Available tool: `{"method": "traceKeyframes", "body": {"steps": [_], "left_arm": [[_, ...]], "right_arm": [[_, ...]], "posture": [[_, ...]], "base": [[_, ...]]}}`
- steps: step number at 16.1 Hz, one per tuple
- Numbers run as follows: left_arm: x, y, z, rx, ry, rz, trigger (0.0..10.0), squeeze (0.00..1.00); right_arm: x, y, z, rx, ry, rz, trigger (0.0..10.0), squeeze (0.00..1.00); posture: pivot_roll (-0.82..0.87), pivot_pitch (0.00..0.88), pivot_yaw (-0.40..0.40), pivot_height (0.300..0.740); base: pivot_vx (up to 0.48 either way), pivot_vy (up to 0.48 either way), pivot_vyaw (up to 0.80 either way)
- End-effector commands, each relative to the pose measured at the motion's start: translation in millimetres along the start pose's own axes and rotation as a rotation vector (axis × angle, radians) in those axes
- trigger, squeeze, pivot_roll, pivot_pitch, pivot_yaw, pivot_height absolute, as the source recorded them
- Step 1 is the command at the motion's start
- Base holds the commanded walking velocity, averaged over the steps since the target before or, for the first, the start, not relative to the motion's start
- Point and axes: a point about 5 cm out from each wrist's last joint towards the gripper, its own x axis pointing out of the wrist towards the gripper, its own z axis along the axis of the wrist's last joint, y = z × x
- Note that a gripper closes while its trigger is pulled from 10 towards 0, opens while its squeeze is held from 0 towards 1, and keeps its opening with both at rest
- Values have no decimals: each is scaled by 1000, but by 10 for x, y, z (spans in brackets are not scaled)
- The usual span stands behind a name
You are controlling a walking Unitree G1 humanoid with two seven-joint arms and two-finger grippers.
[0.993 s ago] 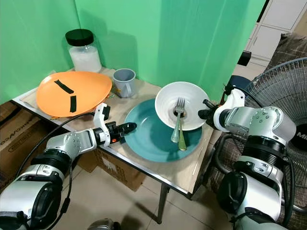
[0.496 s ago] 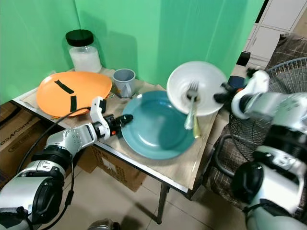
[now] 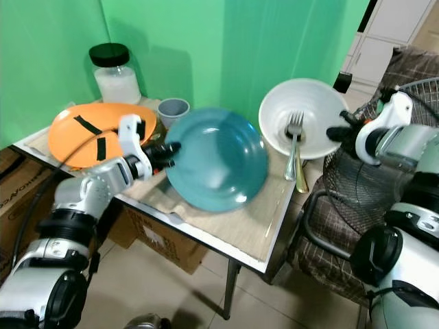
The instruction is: Setting the table
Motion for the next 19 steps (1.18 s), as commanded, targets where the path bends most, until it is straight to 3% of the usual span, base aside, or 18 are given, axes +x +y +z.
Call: {"method": "traceKeyframes", "body": {"steps": [1, 5, 8, 9, 12, 13, 18, 19], "left_arm": [[-73, 55, 55, 48, -3, 93, 0, 0], [-352, -118, 723, 141, -247, 204, 0, 0], [-474, -287, 1105, 202, -392, 199, 0, 0], [-533, -414, 1296, 222, -462, 182, 0, 0], [-610, -583, 1487, 278, -561, 137, 0, 0], [-635, -659, 1534, 271, -593, 105, 0, 0], [-652, -737, 1478, 263, -588, 40, 0, 0], [-658, -796, 1449, 254, -593, -3, 0, 0]], "right_arm": [[-11, -18, 45, 12, -38, 13, 0, 0], [191, -68, -153, 19, 36, -11, 0, 0], [301, -38, -288, -25, 80, -24, 0, 0], [384, -10, -385, -56, 108, -39, 0, 0], [492, 77, -528, -57, 151, -16, 3804, 0], [552, 125, -629, -63, 185, -4, 10000, 0], [677, 227, -798, -38, 220, 35, 10000, 0], [714, 237, -829, -31, 217, 33, 10000, 94]], "posture": [[30, 0, -11, 740], [51, 0, -31, 740], [58, 0, -36, 740], [68, 0, -43, 740], [73, 0, -44, 740], [73, 0, -44, 740], [74, 0, -42, 740], [77, 0, -44, 740]], "base": [[0, 0, 0], [0, 0, 0], [0, 0, 0], [0, 0, 0], [0, 0, 0], [0, 0, 0], [0, 0, 0], [0, 0, 0]]}}
